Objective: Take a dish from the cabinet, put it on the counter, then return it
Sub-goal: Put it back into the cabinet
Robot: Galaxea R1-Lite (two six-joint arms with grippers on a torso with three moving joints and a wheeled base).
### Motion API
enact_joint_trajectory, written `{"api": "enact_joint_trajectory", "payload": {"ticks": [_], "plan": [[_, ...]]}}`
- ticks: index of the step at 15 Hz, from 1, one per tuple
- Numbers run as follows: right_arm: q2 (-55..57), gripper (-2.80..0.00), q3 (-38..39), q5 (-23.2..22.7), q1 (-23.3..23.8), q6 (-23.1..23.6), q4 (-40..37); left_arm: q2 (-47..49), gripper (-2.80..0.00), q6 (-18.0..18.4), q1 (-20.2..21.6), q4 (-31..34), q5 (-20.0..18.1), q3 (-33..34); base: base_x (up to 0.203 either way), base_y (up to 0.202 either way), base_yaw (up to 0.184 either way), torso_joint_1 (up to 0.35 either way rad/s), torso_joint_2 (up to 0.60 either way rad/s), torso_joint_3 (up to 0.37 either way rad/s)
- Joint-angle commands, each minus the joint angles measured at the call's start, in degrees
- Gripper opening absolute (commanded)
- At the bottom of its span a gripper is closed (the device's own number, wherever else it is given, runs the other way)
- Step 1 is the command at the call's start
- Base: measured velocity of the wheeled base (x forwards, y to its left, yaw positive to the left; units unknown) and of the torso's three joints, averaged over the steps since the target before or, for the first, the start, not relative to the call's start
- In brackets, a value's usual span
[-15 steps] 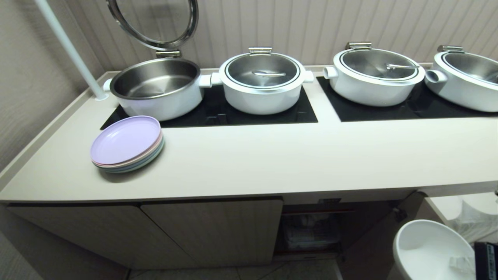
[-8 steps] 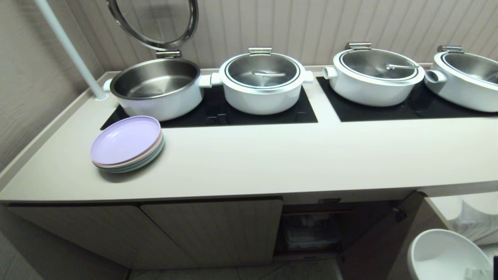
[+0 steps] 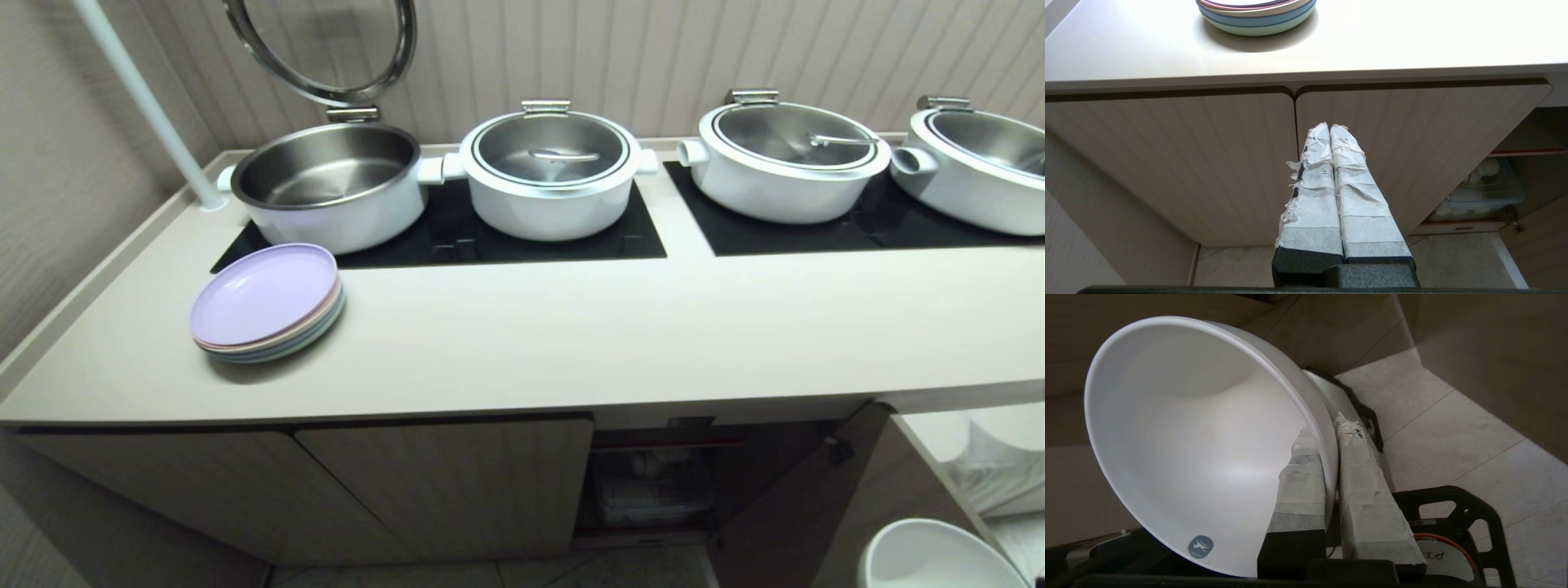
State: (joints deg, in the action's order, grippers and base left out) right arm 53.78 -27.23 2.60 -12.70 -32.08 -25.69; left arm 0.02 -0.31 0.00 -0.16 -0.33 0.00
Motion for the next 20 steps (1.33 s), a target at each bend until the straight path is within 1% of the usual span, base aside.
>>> {"api": "enact_joint_trajectory", "payload": {"ticks": [1,13,16,20], "plan": [[0.06,-2.8,0.36,-1.47,0.03,-0.52,-0.15,-0.02,-2.8,-0.04,0.0,-0.02,-0.02,0.0,0.0,0.0,0.0,0.0,0.0,0.0],[-0.19,-2.8,-0.63,-3.68,-0.13,-0.26,-0.07,-0.02,-2.8,-0.04,0.0,-0.02,-0.02,0.0,0.0,0.0,0.0,0.0,0.0,0.0],[-2.8,-2.8,-0.63,-5.76,-0.57,0.02,-0.33,-0.02,-2.8,-0.04,0.0,-0.02,-0.02,0.0,0.0,0.0,0.0,0.0,0.0,0.0],[-2.96,-2.8,-0.39,-5.76,-0.4,-0.2,-0.68,-0.02,-2.8,-0.04,0.0,-0.02,-0.02,0.0,0.0,0.0,0.0,0.0,0.0,0.0]]}}
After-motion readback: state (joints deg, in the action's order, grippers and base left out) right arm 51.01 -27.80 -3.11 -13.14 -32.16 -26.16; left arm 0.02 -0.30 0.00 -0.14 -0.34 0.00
